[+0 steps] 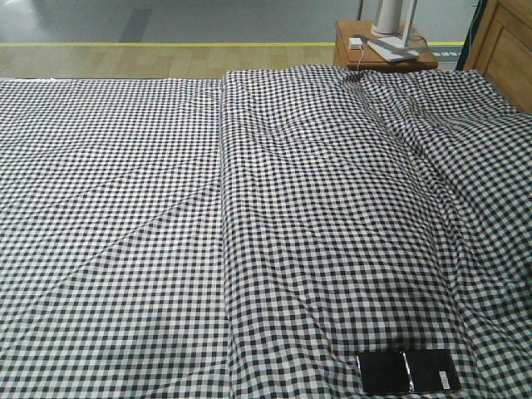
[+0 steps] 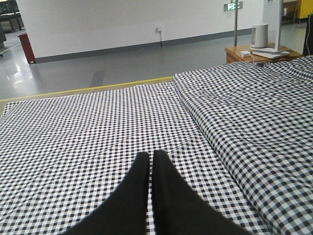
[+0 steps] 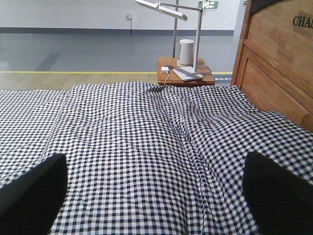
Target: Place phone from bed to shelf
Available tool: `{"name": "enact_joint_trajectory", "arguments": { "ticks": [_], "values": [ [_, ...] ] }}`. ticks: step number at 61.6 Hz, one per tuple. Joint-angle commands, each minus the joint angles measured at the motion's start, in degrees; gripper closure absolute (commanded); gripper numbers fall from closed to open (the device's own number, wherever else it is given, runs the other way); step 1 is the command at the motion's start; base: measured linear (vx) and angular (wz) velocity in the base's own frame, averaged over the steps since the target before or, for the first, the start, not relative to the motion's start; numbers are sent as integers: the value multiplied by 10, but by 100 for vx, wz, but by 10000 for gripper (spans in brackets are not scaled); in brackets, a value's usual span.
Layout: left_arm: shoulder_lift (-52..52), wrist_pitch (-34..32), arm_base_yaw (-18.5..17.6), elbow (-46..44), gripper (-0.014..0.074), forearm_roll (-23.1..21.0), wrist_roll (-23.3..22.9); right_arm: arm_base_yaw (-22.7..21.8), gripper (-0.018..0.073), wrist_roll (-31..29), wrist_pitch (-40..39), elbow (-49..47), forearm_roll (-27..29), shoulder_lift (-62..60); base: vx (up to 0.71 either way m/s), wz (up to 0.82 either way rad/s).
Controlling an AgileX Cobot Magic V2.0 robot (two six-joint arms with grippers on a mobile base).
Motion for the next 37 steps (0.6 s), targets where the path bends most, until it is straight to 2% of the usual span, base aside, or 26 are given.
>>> {"name": "enact_joint_trajectory", "arguments": {
  "ticks": [1,11,20,28,37],
  "values": [
    [-2,-41,1,-13,595,-5,-3,-4,-161,0,-59,-15,-4,10,0,0],
    [-2,-41,1,-13,595,-5,-3,-4,-146,-4,-44,-21,-5,11,0,0],
    [-2,-41,1,-13,595,-5,-3,-19,-144,16,34,-73,-5,45,0,0],
    [-2,-41,1,-13,595,-5,-3,-57,-139,24,141,-149,-5,109,0,0],
    [-2,-41,1,-13,595,-5,-3,-102,-137,25,193,-201,-5,188,0,0]
  ]
}}
